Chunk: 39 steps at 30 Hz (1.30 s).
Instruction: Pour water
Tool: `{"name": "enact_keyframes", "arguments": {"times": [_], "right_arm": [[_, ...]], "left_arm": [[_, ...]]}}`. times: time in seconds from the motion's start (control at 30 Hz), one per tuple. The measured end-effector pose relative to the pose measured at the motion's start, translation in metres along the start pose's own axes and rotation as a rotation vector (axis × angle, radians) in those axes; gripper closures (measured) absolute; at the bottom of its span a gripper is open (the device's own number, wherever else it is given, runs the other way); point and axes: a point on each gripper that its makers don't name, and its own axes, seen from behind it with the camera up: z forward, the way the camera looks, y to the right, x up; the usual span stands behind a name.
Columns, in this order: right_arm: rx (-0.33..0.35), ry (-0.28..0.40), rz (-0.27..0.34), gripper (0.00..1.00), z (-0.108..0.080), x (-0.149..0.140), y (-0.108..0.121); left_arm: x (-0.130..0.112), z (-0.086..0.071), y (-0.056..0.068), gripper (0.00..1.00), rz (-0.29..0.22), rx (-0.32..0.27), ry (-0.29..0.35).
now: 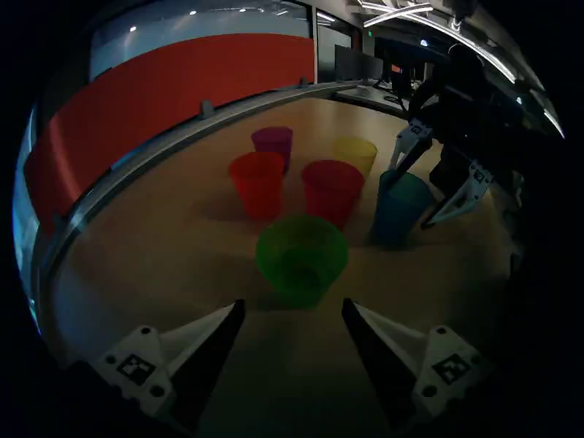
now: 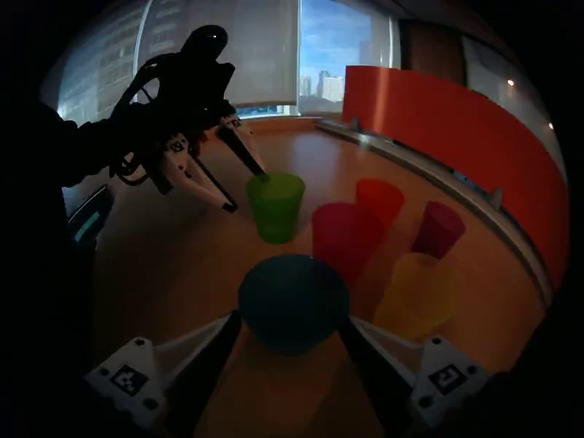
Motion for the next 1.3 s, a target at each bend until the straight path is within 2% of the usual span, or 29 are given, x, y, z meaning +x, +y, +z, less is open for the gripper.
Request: {"name": "enact_keyframes", "arguments": {"times": [0.4, 0.7, 0.9, 1.1, 1.3], "right_arm": [[-0.087, -0.008, 0.022, 0.00, -0.030, -0.019, 0.009], [-0.159, 0.001, 0.065, 0.00, -0.058, -0.026, 0.016], [-0.216, 0.023, 0.114, 0.00, -0.075, -0.024, 0.024], [-0.296, 0.083, 0.181, 0.00, -0.095, -0.013, 0.038], [-0.411, 0.136, 0.222, 0.00, -0.111, -0.008, 0.057]], "left_arm": [[-0.008, -0.022, -0.005, 0.01, -0.048, 0.062, 0.032], [-0.007, -0.045, -0.010, 0.01, -0.086, 0.124, 0.084], [0.004, -0.061, -0.013, 0.01, -0.096, 0.179, 0.143], [0.019, -0.075, -0.011, 0.01, -0.089, 0.238, 0.215], [0.033, -0.090, -0.020, 0.01, -0.092, 0.342, 0.308]]}}
